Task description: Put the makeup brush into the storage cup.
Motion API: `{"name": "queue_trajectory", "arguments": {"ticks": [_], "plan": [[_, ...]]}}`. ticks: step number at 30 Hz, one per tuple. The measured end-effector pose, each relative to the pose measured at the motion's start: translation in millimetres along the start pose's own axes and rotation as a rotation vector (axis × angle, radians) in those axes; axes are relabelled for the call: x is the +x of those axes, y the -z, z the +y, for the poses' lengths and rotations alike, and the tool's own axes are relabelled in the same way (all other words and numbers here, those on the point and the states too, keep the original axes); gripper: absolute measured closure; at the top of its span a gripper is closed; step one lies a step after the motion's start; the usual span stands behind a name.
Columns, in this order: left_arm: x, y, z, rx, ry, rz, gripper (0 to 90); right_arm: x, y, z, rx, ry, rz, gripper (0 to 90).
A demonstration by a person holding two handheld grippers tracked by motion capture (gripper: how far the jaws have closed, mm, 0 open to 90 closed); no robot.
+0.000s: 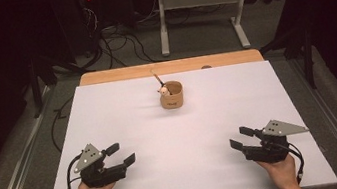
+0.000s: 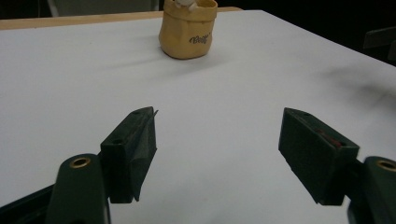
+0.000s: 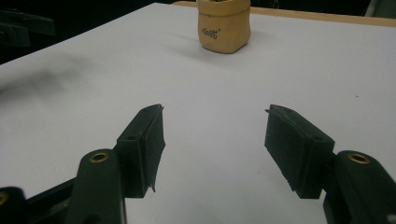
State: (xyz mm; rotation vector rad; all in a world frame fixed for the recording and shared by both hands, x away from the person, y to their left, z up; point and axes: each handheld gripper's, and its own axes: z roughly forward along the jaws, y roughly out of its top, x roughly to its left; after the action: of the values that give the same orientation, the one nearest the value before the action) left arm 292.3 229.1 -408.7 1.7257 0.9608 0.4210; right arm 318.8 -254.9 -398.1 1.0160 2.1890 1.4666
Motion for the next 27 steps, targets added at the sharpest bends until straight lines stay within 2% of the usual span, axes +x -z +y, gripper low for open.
{"name": "queue_trajectory", "arguments": {"ticks": [4,27], "plan": [[-0.1,0.6,0.1,-0.001,-0.001,-0.001,28.3,-0.5,0.5,-1.8,0.007,0.016,-0.02,39.5],[-0.3,1.8,0.1,-0.009,0.001,-0.002,28.3,-5.7,1.3,-10.2,0.026,0.014,-0.059,38.2]]}}
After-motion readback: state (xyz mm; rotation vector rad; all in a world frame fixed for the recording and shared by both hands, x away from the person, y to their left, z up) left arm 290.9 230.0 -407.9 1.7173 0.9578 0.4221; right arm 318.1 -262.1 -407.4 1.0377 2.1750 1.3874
